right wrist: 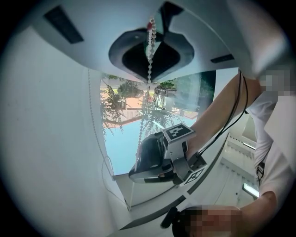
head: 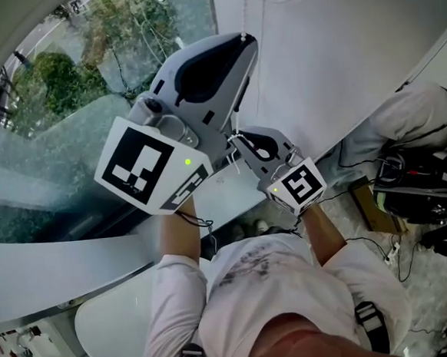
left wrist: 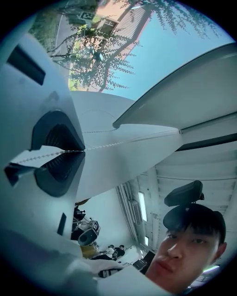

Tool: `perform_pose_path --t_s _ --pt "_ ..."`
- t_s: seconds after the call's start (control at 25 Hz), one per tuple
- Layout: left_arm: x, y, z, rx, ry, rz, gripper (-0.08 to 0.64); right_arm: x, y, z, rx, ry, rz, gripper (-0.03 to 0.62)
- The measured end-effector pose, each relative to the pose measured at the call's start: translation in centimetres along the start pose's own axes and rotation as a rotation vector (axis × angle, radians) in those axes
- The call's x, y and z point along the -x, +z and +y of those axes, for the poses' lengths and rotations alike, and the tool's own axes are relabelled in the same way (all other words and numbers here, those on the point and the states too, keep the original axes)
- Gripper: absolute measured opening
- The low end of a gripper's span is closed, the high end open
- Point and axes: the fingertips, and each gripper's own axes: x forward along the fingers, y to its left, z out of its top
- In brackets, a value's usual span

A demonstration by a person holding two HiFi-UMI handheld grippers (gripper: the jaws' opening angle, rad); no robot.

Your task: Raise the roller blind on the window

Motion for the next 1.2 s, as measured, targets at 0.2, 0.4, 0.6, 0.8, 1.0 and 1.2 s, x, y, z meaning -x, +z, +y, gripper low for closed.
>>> perform_pose_path --t_s 0.2,0.4,0.6,0.8,1.0,1.2 --pt "0.2 -1.5 -0.1 -0.011 0.029 0.028 0.012 -0.2 -1.6 0.3 -0.006 0.006 0.044 0.061" --pt "0.6 -4.0 -0.5 0.013 0.044 0.051 0.012 -0.1 -4.1 0.4 -0.033 0.003 0.082 0.061" --pt "1.4 -7.0 -0.2 0.045 0.067 0.079 0.012 -0.6 -7.0 0.9 -0.029 0.008 0.146 0.061" --pt "2.2 -10.2 -0.4 0.074 0.08 0.096 0.012 -0.7 -10.3 1.2 -0.03 0.021 0.21 0.061" --pt "3.0 -12.8 -0.6 0.113 0.088 0.115 0.012 -1.0 -12.7 1.8 -0.022 0.039 0.279 0.061" --pt "4.0 -15.9 -1.2 0.156 0.098 0.152 0.012 -0.7 -15.8 2.7 -0.03 0.056 0.356 0.061"
